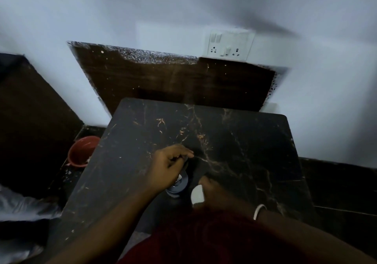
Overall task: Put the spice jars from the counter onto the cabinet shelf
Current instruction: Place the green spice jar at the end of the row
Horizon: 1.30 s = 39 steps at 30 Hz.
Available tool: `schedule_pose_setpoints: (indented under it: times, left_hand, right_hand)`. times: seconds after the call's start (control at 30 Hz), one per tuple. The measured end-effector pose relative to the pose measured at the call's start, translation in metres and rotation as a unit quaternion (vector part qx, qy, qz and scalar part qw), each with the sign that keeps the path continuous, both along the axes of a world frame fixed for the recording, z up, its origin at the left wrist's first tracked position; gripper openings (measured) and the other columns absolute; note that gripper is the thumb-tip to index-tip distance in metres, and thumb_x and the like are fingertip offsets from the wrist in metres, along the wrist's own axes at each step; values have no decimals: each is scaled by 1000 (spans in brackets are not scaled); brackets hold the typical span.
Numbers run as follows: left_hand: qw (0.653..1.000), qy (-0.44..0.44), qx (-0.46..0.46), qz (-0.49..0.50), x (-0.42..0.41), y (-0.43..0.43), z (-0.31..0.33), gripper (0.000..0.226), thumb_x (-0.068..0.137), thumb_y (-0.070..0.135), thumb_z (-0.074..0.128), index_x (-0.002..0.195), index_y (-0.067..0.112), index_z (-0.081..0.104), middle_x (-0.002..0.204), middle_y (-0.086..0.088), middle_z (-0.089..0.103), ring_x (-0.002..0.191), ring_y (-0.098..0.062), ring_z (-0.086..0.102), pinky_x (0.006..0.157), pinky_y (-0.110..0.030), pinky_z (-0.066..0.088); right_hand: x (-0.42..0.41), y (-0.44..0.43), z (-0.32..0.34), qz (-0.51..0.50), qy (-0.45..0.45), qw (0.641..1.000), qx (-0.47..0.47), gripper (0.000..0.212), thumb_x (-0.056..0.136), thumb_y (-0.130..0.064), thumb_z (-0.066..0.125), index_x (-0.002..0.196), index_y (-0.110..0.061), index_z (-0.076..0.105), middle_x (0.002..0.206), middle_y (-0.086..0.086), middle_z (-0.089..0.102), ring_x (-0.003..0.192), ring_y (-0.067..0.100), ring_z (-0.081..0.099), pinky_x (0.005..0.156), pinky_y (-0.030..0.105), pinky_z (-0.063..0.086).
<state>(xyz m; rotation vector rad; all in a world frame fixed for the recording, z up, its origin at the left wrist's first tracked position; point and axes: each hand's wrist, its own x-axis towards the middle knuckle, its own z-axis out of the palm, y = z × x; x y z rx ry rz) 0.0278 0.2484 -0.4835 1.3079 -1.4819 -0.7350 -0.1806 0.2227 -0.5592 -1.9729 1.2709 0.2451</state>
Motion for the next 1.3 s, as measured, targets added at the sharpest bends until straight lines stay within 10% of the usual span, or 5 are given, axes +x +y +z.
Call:
schedule_pose_setpoints:
  times: [0.4,0.77,0.93,1.13,1.3]
  left_hand:
    - [966,124,151,-170,-31,-24,89,42,106,32,51,147,43,53,140,16,66,131,-6,62,99,-20,54]
    - [853,464,198,-132,-68,-9,181,74,91,68,47,136,14,69,133,-21,71,122,-35,70,97,-48,60]
    - [947,305,97,-4,-76,-2,175,48,104,63,44,134,35,68,125,-3,77,118,-24,74,89,-40,64]
    - [958,270,53,-87,-88,4,176,89,72,91,61,147,47,43,142,-1,65,130,-28,66,101,-56,57]
    - [953,292,55,-61,-80,-4,188,73,86,67,69,142,24,55,132,-9,69,118,-26,72,91,-42,63]
  right_hand:
    - [-35,-81,201,-72,-235,968,46,44,73,-53,68,107,-25,67,104,4,68,86,9,69,72,29,56]
    - [-34,-26,271,-183,-568,803,-1,33,81,-40,70,114,-36,71,115,-1,75,106,20,72,82,37,60]
    - [-26,-16,257,-227,-631,738,73,45,76,-33,81,118,-21,71,116,12,75,104,32,75,80,44,61]
    - [-12,4,262,-293,-551,775,-103,70,67,-55,79,124,-40,42,124,-6,61,104,4,72,72,24,61]
    - [-21,11,275,-252,-687,674,98,62,82,-43,62,137,-18,46,132,15,64,109,21,71,80,34,60]
